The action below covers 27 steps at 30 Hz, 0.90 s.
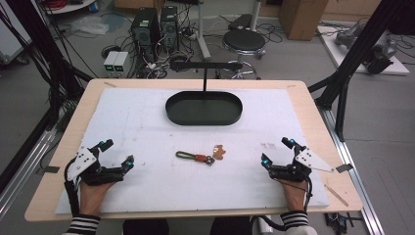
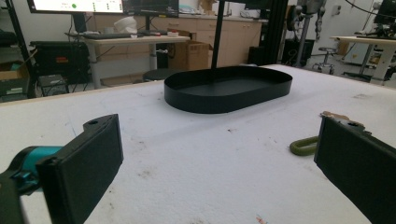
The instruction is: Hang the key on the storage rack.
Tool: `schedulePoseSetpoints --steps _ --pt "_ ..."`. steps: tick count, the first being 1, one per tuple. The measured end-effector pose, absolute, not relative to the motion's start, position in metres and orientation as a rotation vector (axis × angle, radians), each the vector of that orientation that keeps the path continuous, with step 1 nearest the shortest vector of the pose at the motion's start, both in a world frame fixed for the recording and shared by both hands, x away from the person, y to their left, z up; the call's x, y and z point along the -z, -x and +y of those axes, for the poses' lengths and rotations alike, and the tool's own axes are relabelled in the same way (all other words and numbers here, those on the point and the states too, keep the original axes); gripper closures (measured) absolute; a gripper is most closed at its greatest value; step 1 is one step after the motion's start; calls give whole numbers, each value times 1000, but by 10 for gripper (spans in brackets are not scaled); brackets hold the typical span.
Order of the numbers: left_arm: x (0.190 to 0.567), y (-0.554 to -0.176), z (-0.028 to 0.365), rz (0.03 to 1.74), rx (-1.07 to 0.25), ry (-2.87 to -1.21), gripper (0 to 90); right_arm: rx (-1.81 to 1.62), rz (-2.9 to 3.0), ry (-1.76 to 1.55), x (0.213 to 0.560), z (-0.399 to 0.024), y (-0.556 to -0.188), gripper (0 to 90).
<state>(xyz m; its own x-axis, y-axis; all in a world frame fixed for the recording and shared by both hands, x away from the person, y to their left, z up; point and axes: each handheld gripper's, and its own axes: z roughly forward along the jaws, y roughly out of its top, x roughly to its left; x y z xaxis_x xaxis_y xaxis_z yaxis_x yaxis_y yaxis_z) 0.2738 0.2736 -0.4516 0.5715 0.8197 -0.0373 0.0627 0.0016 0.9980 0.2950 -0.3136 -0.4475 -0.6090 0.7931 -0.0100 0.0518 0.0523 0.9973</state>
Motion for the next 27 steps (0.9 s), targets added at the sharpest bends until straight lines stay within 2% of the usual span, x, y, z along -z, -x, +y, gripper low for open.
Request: schedulePoseSetpoints --steps 16,27 --pt "451 -275 274 799 -703 -1474 17 -1542 2225 -594 381 -265 -345 5" --pt "451 -274 273 798 -704 -1475 17 -1386 2498 -409 361 -216 -374 4"
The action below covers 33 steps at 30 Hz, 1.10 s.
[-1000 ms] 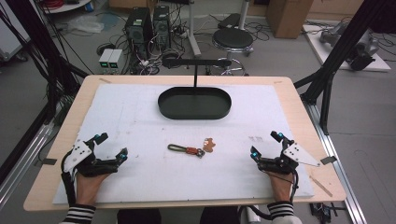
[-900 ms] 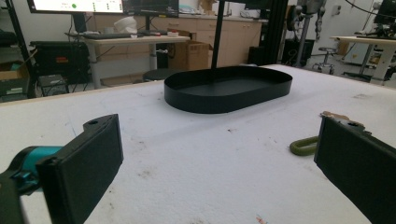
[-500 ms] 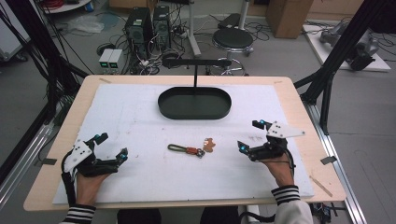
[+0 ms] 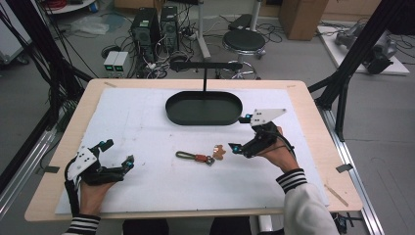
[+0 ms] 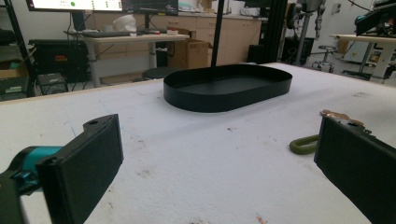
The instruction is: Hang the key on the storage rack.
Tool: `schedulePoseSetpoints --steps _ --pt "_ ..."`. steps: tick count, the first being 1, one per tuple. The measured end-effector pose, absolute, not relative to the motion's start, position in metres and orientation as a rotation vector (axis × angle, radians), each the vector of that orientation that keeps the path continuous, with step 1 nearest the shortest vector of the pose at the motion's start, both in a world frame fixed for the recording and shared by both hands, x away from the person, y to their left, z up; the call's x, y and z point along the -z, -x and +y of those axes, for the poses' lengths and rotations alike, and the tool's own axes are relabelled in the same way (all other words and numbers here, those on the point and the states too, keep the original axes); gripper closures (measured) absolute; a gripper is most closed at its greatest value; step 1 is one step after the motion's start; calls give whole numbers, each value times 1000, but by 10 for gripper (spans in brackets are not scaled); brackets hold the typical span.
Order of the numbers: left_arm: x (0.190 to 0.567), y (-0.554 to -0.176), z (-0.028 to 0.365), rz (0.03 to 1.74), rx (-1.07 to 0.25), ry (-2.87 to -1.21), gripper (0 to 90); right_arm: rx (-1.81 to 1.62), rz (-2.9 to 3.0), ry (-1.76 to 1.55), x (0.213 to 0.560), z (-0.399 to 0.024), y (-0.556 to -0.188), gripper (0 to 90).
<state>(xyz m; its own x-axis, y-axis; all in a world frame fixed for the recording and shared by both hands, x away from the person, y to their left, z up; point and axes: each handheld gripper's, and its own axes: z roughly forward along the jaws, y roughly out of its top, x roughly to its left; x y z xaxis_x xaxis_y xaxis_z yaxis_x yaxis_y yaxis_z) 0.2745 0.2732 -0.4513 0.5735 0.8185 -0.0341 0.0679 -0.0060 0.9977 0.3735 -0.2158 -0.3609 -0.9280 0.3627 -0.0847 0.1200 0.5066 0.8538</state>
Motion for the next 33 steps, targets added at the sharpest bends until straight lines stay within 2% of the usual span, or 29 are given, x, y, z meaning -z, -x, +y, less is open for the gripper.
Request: schedulePoseSetpoints --steps 18,33 --pt "451 -274 273 796 -706 -1476 17 -1054 2789 -183 367 -135 -391 5" --pt "451 -274 273 796 -702 -1476 17 -850 2918 -100 391 -97 -388 8"
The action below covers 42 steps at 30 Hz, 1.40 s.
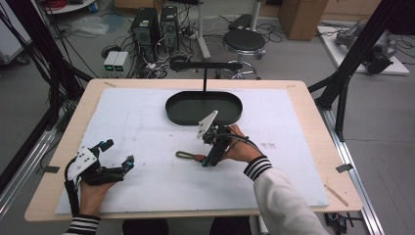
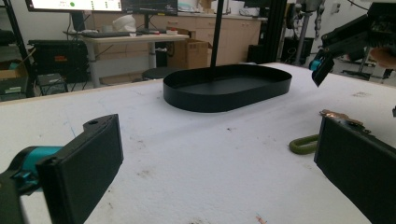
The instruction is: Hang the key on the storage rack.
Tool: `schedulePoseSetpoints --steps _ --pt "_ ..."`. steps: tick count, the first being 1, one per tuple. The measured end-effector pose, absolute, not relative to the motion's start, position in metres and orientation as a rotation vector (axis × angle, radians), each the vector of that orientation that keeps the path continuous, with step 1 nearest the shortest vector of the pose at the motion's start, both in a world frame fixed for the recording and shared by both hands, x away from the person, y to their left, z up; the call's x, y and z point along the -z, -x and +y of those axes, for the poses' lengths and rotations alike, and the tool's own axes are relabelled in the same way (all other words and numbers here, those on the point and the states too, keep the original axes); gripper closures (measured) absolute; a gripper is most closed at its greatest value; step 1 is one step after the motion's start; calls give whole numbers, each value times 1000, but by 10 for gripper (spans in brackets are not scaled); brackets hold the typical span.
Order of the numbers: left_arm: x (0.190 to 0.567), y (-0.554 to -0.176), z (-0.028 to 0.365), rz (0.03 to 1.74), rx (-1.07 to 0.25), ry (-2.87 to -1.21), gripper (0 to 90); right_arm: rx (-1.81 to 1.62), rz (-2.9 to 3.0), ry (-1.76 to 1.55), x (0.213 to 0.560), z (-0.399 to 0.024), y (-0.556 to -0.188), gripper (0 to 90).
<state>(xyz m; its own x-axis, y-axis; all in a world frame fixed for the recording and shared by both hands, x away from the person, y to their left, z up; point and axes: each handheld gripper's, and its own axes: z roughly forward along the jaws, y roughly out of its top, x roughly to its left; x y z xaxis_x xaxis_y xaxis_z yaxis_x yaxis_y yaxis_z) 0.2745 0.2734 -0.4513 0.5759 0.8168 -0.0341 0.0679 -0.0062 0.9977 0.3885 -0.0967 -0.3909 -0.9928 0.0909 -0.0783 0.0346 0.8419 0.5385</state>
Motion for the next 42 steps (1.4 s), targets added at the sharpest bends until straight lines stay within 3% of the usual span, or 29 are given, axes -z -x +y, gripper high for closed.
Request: schedulePoseSetpoints --steps 16,18,19,42 --pt "451 -274 273 795 -702 -1476 17 -685 2981 -117 408 -84 -388 60" --pt "451 -274 273 795 -702 -1476 17 -668 2990 -117 409 -83 -389 92" --pt "451 -275 274 795 -701 -1475 17 -655 3005 -119 409 -82 -390 188" --pt "451 -275 274 796 -701 -1474 17 -560 3079 -139 410 -77 -391 542"
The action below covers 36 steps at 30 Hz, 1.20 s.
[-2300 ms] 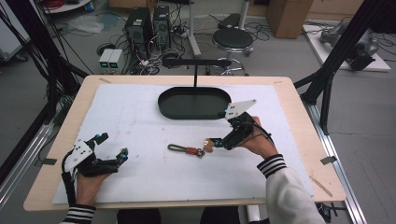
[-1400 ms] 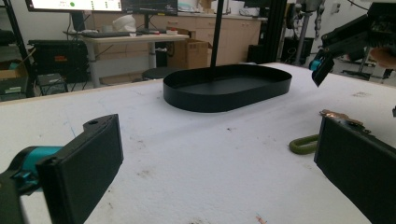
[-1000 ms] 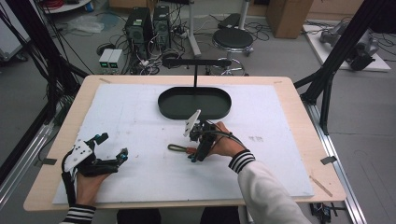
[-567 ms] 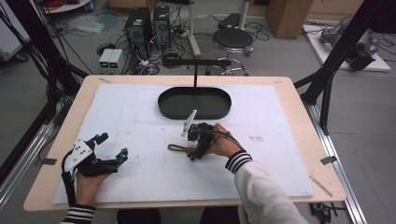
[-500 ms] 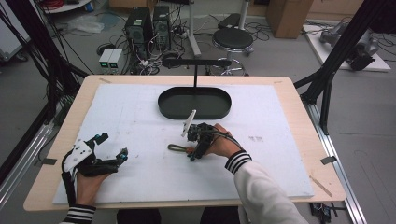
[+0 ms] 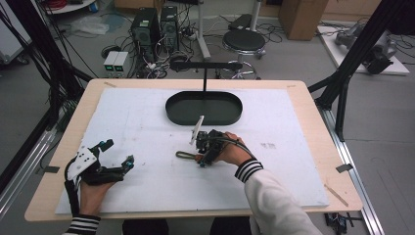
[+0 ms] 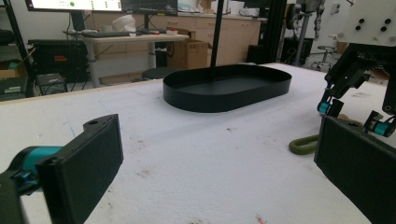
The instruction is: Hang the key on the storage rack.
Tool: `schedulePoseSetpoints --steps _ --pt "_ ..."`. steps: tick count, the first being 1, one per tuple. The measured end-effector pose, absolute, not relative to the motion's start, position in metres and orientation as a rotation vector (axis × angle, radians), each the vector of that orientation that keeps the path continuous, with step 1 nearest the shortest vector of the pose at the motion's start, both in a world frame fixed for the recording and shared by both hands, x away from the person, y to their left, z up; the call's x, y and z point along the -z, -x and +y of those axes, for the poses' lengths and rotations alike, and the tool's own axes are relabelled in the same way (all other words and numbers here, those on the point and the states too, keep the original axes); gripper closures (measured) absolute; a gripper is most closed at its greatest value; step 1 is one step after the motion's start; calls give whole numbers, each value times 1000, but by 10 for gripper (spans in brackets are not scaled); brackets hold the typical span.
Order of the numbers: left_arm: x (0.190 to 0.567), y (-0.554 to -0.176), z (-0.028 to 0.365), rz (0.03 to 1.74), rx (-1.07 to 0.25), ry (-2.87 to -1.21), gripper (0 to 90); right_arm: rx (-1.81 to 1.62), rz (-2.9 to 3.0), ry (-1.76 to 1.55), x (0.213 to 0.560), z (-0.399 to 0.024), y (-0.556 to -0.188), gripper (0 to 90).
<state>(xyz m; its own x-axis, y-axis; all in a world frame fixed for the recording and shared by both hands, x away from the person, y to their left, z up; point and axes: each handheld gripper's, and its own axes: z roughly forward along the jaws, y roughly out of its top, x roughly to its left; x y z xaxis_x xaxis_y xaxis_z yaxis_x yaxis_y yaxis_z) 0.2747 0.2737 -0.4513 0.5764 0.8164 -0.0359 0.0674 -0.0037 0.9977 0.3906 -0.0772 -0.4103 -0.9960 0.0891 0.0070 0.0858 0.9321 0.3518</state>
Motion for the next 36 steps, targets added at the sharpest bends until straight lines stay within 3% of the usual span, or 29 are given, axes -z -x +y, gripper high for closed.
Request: schedulePoseSetpoints --steps 3,4,8,27,36 --pt "451 -275 274 797 -700 -1471 17 -548 3071 -115 411 -76 -391 566" --pt "451 -275 274 796 -701 -1473 17 -546 3080 -125 411 -76 -391 657" --pt "451 -275 274 796 -701 -1473 17 -532 3082 -162 409 -75 -390 730" --pt "451 -274 273 796 -702 -1475 17 -669 3033 -225 394 -89 -393 749" --pt "451 -275 273 797 -702 -1474 17 -983 2845 -377 366 -120 -400 747"
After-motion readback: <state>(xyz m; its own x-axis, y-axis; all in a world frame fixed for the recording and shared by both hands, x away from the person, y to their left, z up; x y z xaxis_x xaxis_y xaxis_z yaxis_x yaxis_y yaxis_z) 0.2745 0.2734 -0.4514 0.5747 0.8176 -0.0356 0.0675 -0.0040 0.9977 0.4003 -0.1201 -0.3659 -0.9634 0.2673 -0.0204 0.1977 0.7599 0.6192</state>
